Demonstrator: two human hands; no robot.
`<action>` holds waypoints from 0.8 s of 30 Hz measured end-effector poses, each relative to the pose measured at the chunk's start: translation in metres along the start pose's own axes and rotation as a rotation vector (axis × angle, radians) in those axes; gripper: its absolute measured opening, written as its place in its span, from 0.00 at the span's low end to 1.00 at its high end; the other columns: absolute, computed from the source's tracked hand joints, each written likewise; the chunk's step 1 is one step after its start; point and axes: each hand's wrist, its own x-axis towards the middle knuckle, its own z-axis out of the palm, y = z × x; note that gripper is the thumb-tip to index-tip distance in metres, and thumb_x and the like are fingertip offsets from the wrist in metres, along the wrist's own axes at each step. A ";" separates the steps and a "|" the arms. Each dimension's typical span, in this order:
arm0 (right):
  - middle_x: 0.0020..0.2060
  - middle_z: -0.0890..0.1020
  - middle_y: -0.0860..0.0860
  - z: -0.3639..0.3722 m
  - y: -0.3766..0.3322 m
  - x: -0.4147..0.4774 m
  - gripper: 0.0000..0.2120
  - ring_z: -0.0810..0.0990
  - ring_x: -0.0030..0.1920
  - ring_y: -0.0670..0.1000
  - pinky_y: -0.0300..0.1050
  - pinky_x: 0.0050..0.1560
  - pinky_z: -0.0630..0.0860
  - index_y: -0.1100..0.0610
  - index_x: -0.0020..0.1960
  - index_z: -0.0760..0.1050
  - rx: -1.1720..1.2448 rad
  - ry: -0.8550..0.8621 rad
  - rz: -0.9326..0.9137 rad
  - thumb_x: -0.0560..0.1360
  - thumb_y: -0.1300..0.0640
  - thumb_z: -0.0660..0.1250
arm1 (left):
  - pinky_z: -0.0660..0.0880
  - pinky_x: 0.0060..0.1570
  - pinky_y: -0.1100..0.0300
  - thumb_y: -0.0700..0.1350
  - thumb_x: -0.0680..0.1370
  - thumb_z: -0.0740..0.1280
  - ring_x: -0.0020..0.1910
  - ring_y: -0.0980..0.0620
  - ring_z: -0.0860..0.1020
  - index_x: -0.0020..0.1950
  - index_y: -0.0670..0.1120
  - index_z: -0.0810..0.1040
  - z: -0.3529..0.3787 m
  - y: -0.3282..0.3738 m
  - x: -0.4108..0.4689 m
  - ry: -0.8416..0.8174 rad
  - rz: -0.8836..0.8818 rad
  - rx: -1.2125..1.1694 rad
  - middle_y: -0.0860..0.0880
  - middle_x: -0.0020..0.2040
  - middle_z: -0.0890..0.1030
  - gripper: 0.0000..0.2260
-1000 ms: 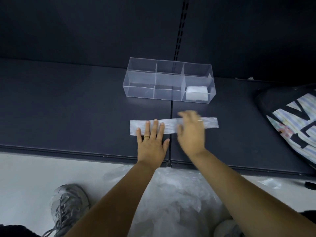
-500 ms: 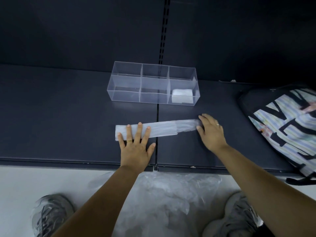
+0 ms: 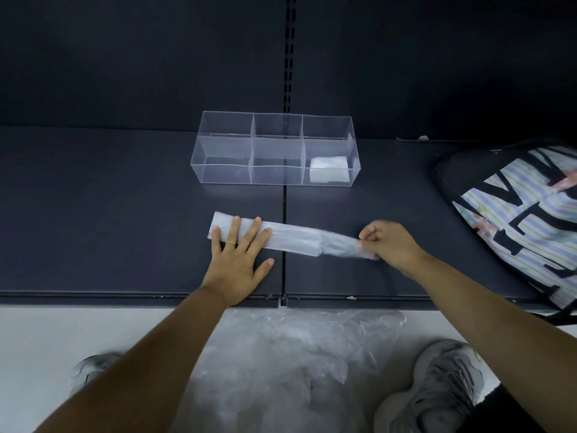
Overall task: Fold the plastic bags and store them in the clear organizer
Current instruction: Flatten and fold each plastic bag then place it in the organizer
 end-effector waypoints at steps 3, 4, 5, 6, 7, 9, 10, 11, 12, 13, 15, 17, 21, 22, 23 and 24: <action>0.35 0.79 0.53 -0.007 0.002 -0.023 0.06 0.75 0.30 0.46 0.36 0.28 0.73 0.59 0.47 0.78 0.142 -0.241 0.187 0.72 0.65 0.72 | 0.34 0.73 0.44 0.69 0.75 0.42 0.78 0.48 0.40 0.79 0.49 0.51 -0.007 0.009 -0.006 0.053 0.123 -0.108 0.51 0.79 0.46 0.37; 0.34 0.79 0.53 -0.009 -0.001 -0.029 0.07 0.75 0.29 0.45 0.35 0.28 0.73 0.60 0.49 0.78 0.165 -0.329 0.242 0.72 0.64 0.72 | 0.34 0.73 0.48 0.70 0.75 0.47 0.78 0.50 0.41 0.78 0.48 0.53 -0.009 0.023 -0.009 0.065 0.179 -0.178 0.51 0.79 0.47 0.38; 0.33 0.79 0.52 -0.012 -0.004 -0.035 0.08 0.75 0.29 0.44 0.35 0.29 0.73 0.60 0.51 0.78 0.190 -0.404 0.281 0.72 0.64 0.71 | 0.36 0.74 0.50 0.69 0.75 0.53 0.78 0.52 0.43 0.78 0.47 0.54 -0.010 0.040 -0.013 0.072 0.229 -0.267 0.49 0.79 0.49 0.39; 0.32 0.79 0.51 -0.013 -0.010 -0.039 0.08 0.76 0.28 0.43 0.35 0.29 0.74 0.60 0.51 0.77 0.216 -0.459 0.300 0.73 0.64 0.71 | 0.39 0.75 0.52 0.68 0.74 0.58 0.78 0.53 0.46 0.78 0.46 0.56 -0.010 0.061 -0.017 0.079 0.260 -0.369 0.48 0.79 0.52 0.39; 0.31 0.79 0.50 -0.013 -0.016 -0.042 0.08 0.76 0.28 0.43 0.35 0.29 0.74 0.60 0.52 0.77 0.243 -0.495 0.305 0.73 0.64 0.71 | 0.43 0.76 0.54 0.65 0.74 0.62 0.78 0.53 0.50 0.77 0.45 0.57 -0.011 0.082 -0.021 0.093 0.264 -0.476 0.48 0.78 0.55 0.38; 0.30 0.80 0.50 -0.012 -0.032 -0.049 0.07 0.77 0.28 0.43 0.35 0.29 0.75 0.60 0.51 0.78 0.285 -0.556 0.284 0.73 0.63 0.71 | 0.52 0.75 0.57 0.56 0.76 0.67 0.75 0.53 0.60 0.75 0.45 0.63 -0.017 0.119 -0.026 0.170 0.166 -0.718 0.48 0.76 0.63 0.32; 0.30 0.80 0.50 -0.011 -0.040 -0.052 0.06 0.77 0.29 0.43 0.35 0.29 0.75 0.59 0.50 0.78 0.292 -0.590 0.265 0.73 0.62 0.71 | 0.58 0.73 0.57 0.50 0.76 0.68 0.72 0.52 0.66 0.74 0.45 0.67 -0.022 0.131 -0.027 0.236 0.069 -0.839 0.49 0.73 0.68 0.27; 0.31 0.80 0.50 -0.011 -0.048 -0.055 0.07 0.77 0.29 0.43 0.35 0.30 0.75 0.59 0.49 0.79 0.295 -0.616 0.240 0.72 0.59 0.72 | 0.65 0.70 0.58 0.45 0.77 0.68 0.67 0.53 0.72 0.71 0.45 0.70 -0.027 0.138 -0.025 0.302 -0.035 -0.943 0.49 0.69 0.74 0.23; 0.31 0.81 0.50 -0.010 -0.056 -0.057 0.10 0.77 0.30 0.44 0.35 0.30 0.75 0.59 0.48 0.79 0.302 -0.613 0.209 0.69 0.55 0.73 | 0.71 0.64 0.59 0.42 0.78 0.67 0.61 0.54 0.77 0.68 0.46 0.74 -0.033 0.142 -0.024 0.351 -0.128 -1.037 0.50 0.63 0.79 0.18; 0.32 0.81 0.50 -0.011 -0.062 -0.056 0.14 0.77 0.30 0.44 0.35 0.30 0.75 0.58 0.47 0.80 0.310 -0.562 0.172 0.67 0.50 0.73 | 0.75 0.57 0.60 0.42 0.79 0.66 0.52 0.57 0.80 0.64 0.47 0.79 -0.040 0.143 -0.022 0.372 -0.200 -1.146 0.51 0.56 0.83 0.13; 0.38 0.82 0.50 -0.013 -0.069 -0.050 0.21 0.74 0.32 0.45 0.35 0.32 0.73 0.57 0.49 0.80 0.300 -0.362 0.059 0.65 0.43 0.70 | 0.74 0.44 0.66 0.44 0.80 0.66 0.37 0.63 0.77 0.48 0.52 0.84 -0.053 0.136 -0.018 0.361 -0.296 -1.411 0.58 0.39 0.83 0.08; 0.51 0.82 0.49 -0.012 -0.069 -0.042 0.23 0.71 0.32 0.45 0.37 0.35 0.71 0.54 0.56 0.78 0.345 -0.307 -0.046 0.69 0.40 0.65 | 0.68 0.34 0.68 0.44 0.79 0.66 0.28 0.61 0.69 0.33 0.51 0.79 -0.063 0.124 -0.015 0.302 -0.450 -1.574 0.58 0.27 0.73 0.14; 0.40 0.83 0.42 0.016 -0.059 -0.037 0.18 0.67 0.28 0.44 0.37 0.32 0.68 0.53 0.63 0.75 0.322 -0.596 -0.063 0.76 0.48 0.65 | 0.75 0.44 0.59 0.46 0.79 0.65 0.37 0.52 0.77 0.43 0.45 0.82 -0.064 0.091 -0.008 0.054 -0.644 -1.837 0.50 0.35 0.81 0.09; 0.37 0.82 0.42 0.026 -0.055 -0.036 0.16 0.67 0.28 0.44 0.37 0.31 0.67 0.53 0.62 0.75 0.263 -0.604 -0.061 0.76 0.52 0.67 | 0.76 0.47 0.58 0.46 0.80 0.65 0.40 0.51 0.80 0.48 0.45 0.83 -0.062 0.085 -0.006 0.000 -0.631 -1.906 0.49 0.39 0.83 0.08; 0.39 0.83 0.44 0.035 -0.052 -0.034 0.15 0.67 0.27 0.44 0.37 0.31 0.67 0.54 0.61 0.75 0.224 -0.578 -0.048 0.75 0.56 0.69 | 0.78 0.48 0.58 0.46 0.80 0.64 0.43 0.51 0.82 0.51 0.46 0.83 -0.060 0.080 -0.005 -0.031 -0.616 -1.956 0.49 0.43 0.85 0.08; 0.41 0.83 0.47 0.043 -0.049 -0.032 0.14 0.67 0.26 0.44 0.37 0.30 0.67 0.56 0.59 0.76 0.208 -0.534 -0.028 0.75 0.58 0.70 | 0.79 0.47 0.58 0.45 0.80 0.63 0.45 0.51 0.83 0.53 0.46 0.82 -0.057 0.077 -0.003 -0.043 -0.614 -1.984 0.47 0.46 0.86 0.09</action>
